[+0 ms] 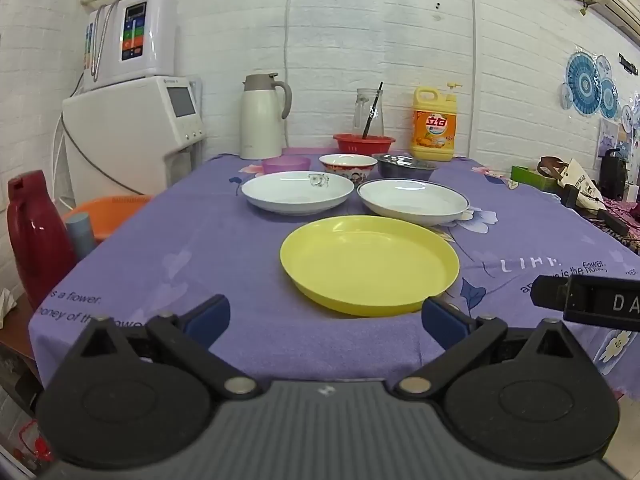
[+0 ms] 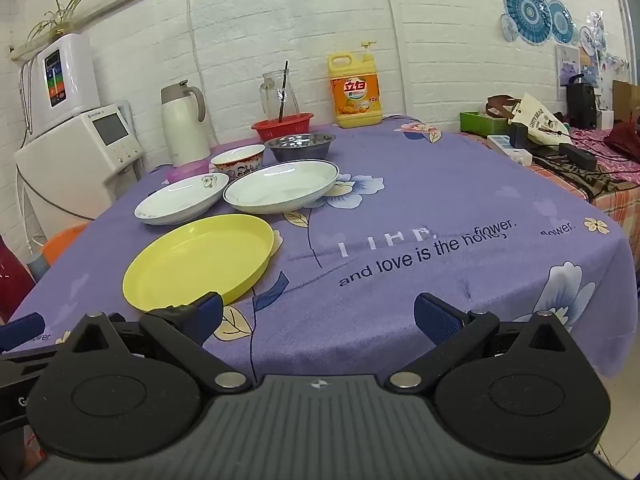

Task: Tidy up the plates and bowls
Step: 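Move the left tool toward the yellow plastic plate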

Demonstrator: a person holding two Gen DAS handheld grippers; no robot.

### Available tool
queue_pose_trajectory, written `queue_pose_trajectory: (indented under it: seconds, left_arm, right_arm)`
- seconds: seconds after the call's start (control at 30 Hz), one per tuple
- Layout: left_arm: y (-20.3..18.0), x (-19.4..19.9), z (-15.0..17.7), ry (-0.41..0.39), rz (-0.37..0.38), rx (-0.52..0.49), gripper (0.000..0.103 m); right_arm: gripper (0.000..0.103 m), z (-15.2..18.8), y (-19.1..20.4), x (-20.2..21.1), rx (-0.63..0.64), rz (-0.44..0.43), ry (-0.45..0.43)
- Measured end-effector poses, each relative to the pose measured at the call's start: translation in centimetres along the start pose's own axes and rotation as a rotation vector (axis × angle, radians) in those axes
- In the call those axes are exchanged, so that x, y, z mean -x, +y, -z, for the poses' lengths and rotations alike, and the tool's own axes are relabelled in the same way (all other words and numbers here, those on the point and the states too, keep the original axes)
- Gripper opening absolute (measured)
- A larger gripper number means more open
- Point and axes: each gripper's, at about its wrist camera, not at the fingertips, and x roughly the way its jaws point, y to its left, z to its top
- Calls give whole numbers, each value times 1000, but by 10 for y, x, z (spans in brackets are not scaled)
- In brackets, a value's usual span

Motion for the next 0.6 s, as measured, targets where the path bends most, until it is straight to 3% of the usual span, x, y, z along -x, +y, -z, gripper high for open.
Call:
queue_pose_trajectory:
  seconds: [0.6]
  left_arm:
    - [4, -1, 0, 13, -1, 24, 102]
  right_arm:
    - [103, 2, 1, -5, -16, -7, 20]
